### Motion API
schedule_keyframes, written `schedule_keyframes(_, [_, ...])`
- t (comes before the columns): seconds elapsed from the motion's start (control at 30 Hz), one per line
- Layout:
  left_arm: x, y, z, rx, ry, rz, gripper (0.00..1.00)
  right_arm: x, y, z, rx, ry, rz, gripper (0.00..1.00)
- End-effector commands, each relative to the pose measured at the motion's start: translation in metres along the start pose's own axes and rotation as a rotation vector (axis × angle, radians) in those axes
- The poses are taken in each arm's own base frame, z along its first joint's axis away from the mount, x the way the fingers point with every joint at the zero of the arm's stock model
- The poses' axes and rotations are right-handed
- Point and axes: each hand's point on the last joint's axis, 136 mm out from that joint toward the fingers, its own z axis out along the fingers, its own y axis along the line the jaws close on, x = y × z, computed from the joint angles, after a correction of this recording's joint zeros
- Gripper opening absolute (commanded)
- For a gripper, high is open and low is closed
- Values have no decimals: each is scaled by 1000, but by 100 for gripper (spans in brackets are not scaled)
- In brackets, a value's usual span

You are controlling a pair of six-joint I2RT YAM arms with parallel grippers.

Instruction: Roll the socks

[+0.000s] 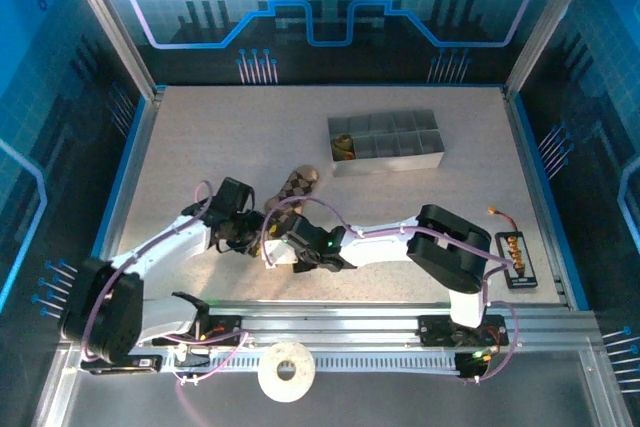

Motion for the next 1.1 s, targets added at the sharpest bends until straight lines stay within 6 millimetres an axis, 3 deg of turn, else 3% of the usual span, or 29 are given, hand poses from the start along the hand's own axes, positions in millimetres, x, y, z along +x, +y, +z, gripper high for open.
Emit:
schedule_keyframes(0.0, [-9,11,-20,-23,-34,-62,59,18,27,-6,-188,40,136,0])
schedule_keyframes(0.2, [-21,27,-31,-11,-55,-145,60,16,33,-9,-296,19,222,0])
schedule_keyframes(0.47, [0,27,-24,22,41,-171,56,10,28,-13,-487,-11,441,0])
schedule_keyframes(0.73, [23,32,-2,21,87,-232,60,8,23,-8,-696,10,667,0])
schedule_keyframes(1.07, [31,14,24,-4,103,-237,68,10,15,-5,-828,-37,863,0])
